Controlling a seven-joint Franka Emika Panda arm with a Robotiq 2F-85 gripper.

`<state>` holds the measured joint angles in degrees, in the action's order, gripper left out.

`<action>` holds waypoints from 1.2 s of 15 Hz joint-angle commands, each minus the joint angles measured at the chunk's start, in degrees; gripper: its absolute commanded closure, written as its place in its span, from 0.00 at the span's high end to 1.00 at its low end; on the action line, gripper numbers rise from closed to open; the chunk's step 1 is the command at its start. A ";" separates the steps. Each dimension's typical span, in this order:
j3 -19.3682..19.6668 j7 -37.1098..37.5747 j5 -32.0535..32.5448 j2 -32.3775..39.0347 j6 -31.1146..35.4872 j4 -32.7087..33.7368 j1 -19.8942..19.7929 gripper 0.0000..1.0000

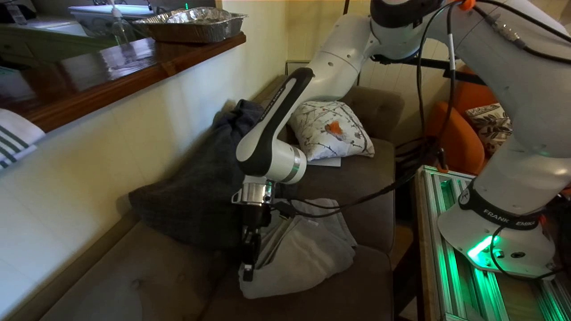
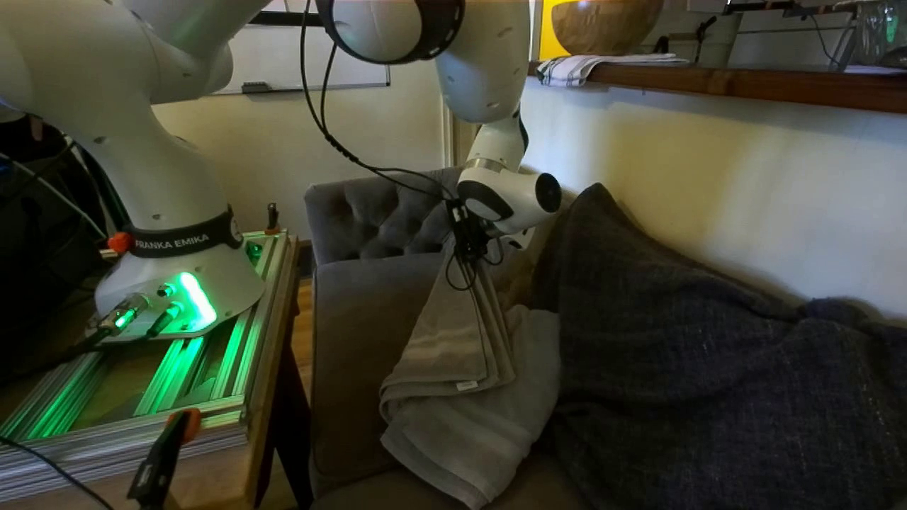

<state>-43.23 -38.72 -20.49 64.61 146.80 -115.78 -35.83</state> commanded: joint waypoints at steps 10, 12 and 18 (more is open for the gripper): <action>-0.89 -2.41 -1.54 11.77 0.00 0.38 8.44 0.02; 1.59 -0.84 0.15 11.58 5.08 0.81 12.59 0.02; 1.09 -2.09 4.04 11.67 9.45 1.74 14.61 0.45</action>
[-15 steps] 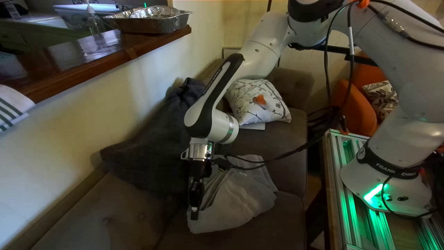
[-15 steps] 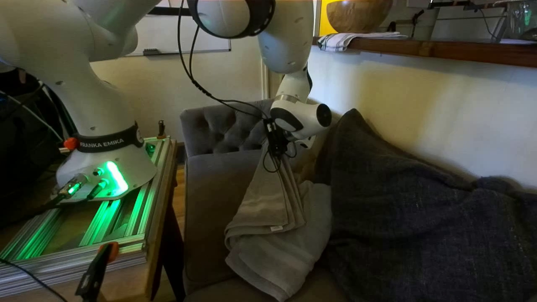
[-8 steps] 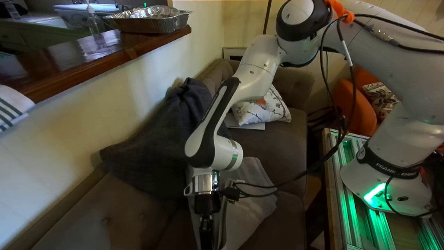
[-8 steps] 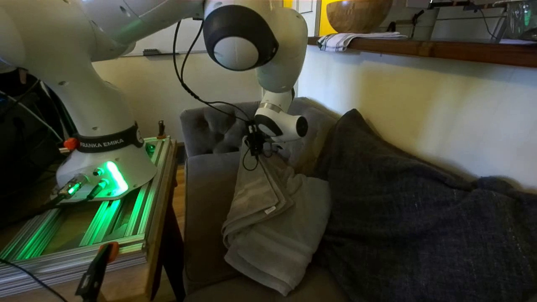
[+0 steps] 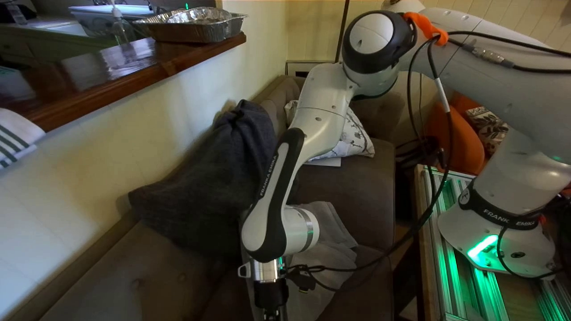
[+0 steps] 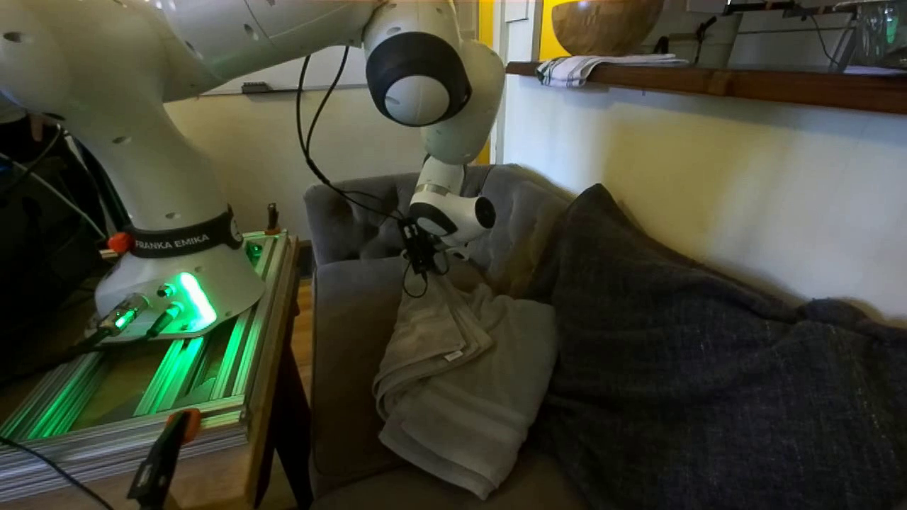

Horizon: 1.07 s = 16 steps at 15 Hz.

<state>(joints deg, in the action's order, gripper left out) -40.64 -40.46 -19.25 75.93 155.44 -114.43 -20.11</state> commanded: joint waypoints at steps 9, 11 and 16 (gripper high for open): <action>-4.36 12.70 1.33 -15.85 -0.79 -15.13 -8.42 1.00; -2.27 16.33 2.19 -19.80 1.62 -17.57 -7.16 1.00; 5.38 21.53 3.14 -28.45 0.42 -20.69 -2.15 1.00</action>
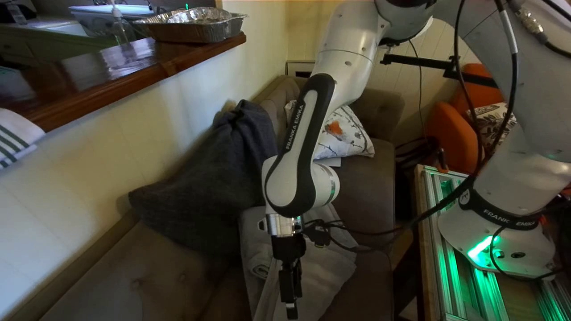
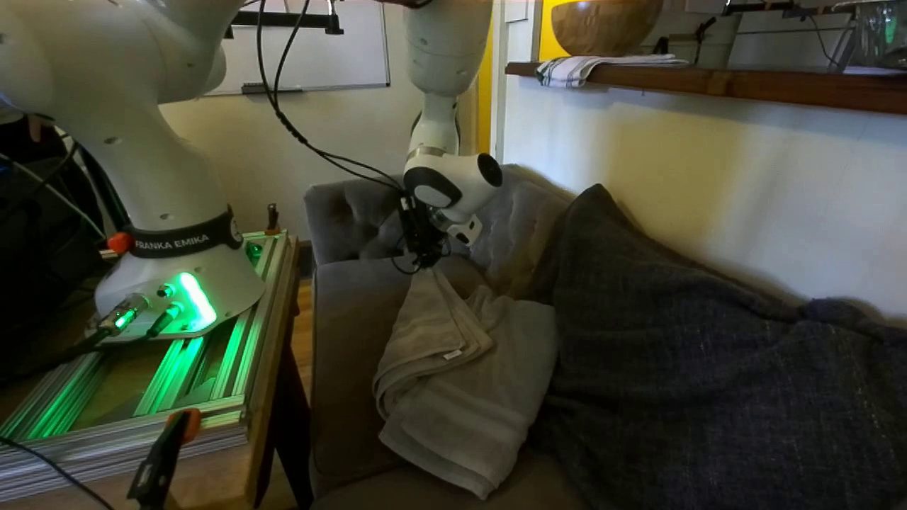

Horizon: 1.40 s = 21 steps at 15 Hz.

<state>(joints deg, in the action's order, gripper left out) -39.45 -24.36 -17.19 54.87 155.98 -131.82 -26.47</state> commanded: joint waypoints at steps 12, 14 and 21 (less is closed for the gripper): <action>25.68 11.11 7.71 -13.90 0.29 -0.57 18.81 1.00; 32.55 12.96 11.85 -13.69 1.43 0.37 23.00 1.00; 51.66 28.91 22.07 -3.96 14.64 6.42 42.39 1.00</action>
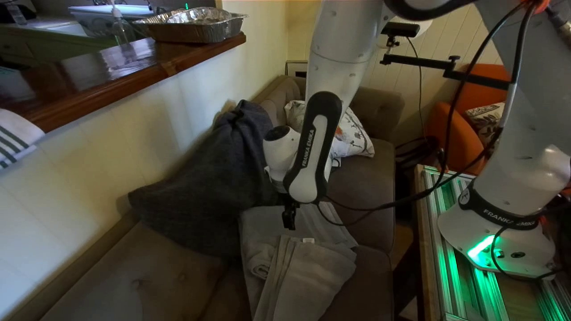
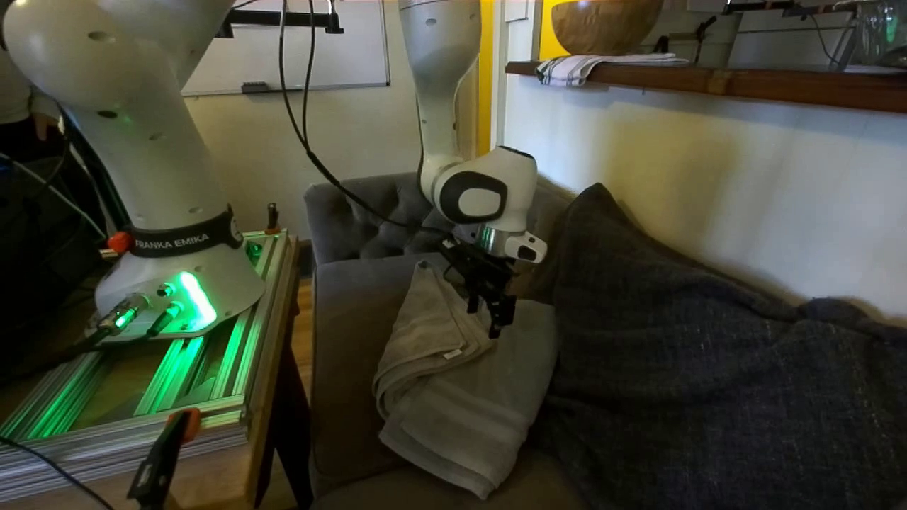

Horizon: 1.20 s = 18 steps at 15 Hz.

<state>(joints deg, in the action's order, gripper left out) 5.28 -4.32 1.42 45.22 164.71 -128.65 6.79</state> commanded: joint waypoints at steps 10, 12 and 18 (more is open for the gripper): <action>-3.67 11.52 -3.35 7.96 8.85 4.24 -1.74 1.00; -5.87 10.98 -3.54 9.75 10.62 5.51 -4.31 1.00; -9.45 9.48 -2.92 14.75 13.72 8.42 -9.21 0.97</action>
<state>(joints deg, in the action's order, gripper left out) -1.95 7.62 -0.40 56.09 176.44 -122.96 0.18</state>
